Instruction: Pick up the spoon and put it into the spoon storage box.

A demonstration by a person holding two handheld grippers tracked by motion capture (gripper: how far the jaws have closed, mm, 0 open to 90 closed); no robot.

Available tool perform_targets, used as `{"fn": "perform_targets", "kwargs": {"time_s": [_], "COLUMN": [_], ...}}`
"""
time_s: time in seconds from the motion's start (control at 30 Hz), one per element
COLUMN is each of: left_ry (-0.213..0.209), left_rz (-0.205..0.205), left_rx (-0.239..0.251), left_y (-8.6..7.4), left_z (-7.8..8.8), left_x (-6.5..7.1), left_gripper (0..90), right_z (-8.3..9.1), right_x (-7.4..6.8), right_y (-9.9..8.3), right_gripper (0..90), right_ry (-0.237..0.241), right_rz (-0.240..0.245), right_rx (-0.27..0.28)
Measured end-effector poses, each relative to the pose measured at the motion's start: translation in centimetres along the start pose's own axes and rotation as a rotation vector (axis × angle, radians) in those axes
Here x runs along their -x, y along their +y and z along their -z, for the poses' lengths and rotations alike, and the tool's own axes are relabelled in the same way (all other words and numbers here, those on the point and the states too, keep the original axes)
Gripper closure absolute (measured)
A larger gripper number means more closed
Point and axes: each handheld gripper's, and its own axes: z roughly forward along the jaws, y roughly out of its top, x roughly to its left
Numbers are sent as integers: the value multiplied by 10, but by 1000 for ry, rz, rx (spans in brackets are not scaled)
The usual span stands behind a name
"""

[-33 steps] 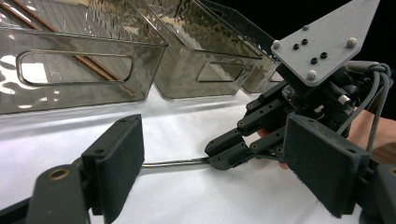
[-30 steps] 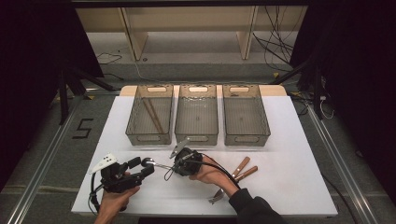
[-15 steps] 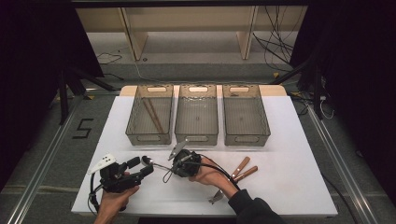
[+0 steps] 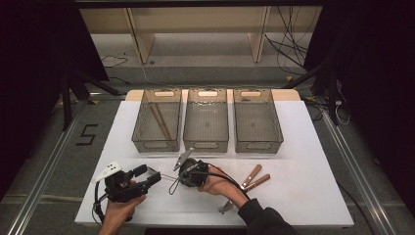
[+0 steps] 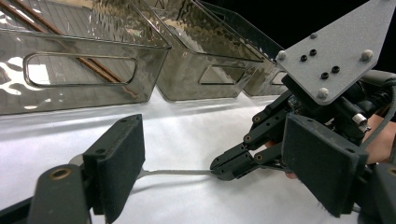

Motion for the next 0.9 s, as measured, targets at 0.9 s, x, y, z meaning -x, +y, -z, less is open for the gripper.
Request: {"fn": "perform_targets", "kwargs": {"time_s": [0.9], "left_ry": [20], "left_rz": [-15], "left_rx": [-2], "left_y": [-2], "left_z": [0], "left_x": [-3], "left_gripper": [211], "right_z": [58], "right_x": [18], "right_y": [2], "right_gripper": [900], "right_ry": [-22], "right_rz": [-54], "right_rx": [153]}}
